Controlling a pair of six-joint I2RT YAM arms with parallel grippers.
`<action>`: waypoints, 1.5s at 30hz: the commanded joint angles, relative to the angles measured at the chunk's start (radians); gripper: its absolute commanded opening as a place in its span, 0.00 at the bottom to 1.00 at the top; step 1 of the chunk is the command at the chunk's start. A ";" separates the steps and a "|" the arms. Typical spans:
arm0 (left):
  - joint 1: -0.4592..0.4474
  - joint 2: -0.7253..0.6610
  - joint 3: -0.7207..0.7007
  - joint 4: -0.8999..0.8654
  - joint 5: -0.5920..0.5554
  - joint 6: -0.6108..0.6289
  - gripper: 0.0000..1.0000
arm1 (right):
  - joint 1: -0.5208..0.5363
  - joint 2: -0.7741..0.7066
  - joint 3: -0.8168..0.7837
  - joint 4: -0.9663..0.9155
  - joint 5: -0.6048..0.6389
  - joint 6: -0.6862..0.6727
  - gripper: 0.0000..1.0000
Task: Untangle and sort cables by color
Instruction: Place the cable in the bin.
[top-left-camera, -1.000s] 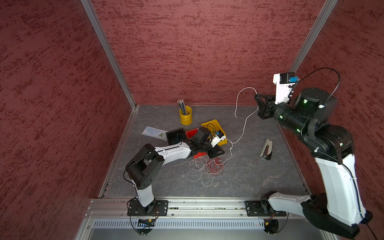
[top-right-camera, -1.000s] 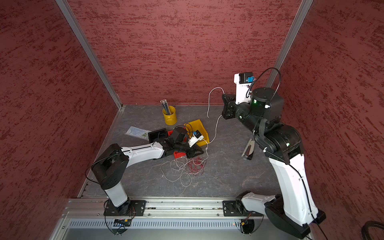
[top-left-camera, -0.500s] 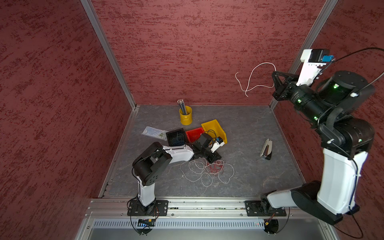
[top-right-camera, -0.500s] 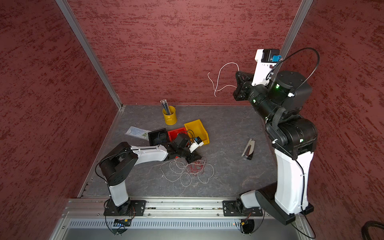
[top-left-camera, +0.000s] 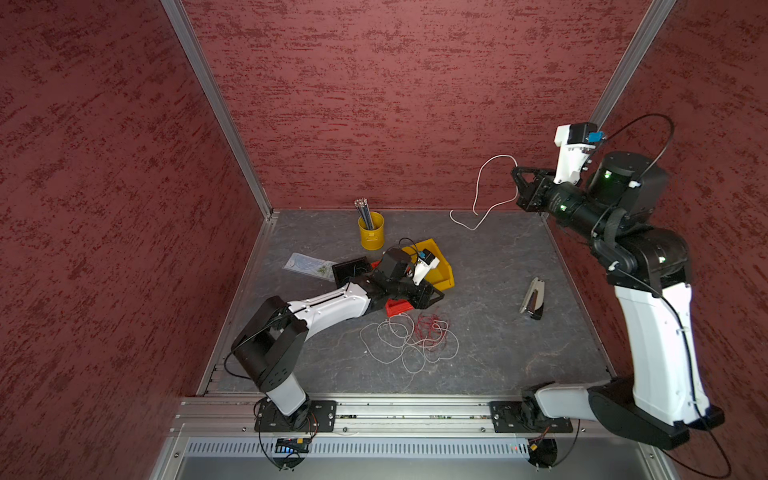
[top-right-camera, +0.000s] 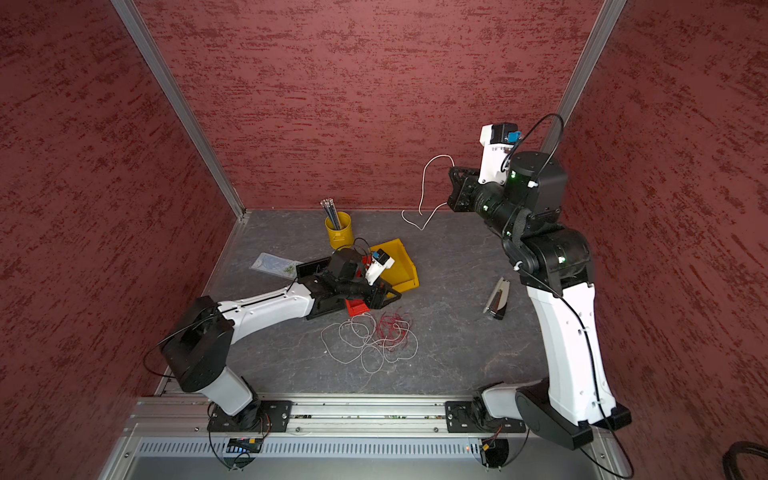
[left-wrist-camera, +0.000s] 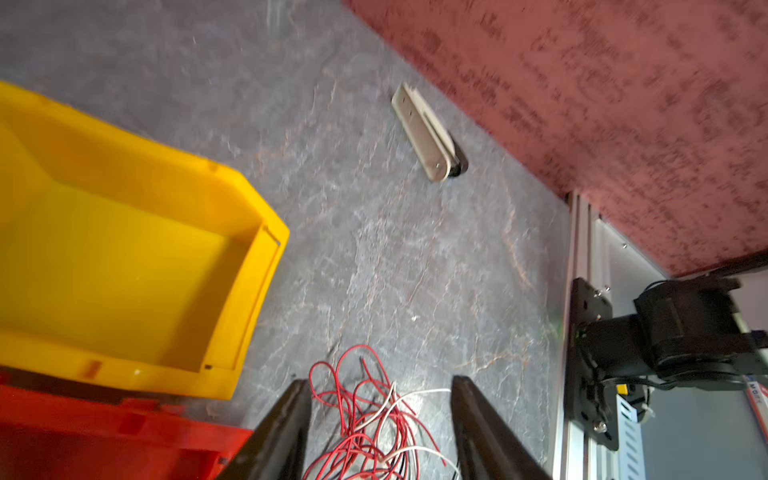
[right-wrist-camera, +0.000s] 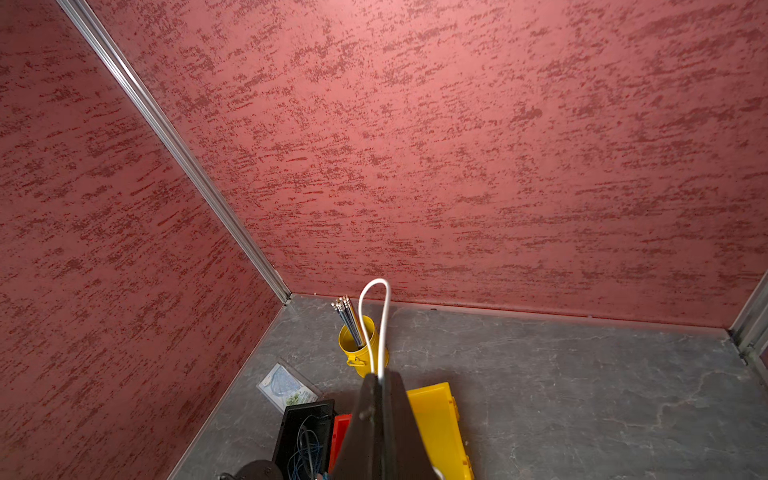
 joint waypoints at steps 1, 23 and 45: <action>0.022 -0.082 -0.016 0.010 0.027 -0.065 0.78 | -0.008 -0.033 -0.063 0.067 -0.047 0.034 0.00; 0.308 -0.670 -0.222 -0.181 -0.190 -0.346 1.00 | 0.015 0.003 -0.355 0.283 -0.263 0.189 0.00; 0.436 -0.755 -0.272 -0.353 -0.147 -0.380 1.00 | 0.183 0.155 -0.528 0.445 -0.244 0.231 0.00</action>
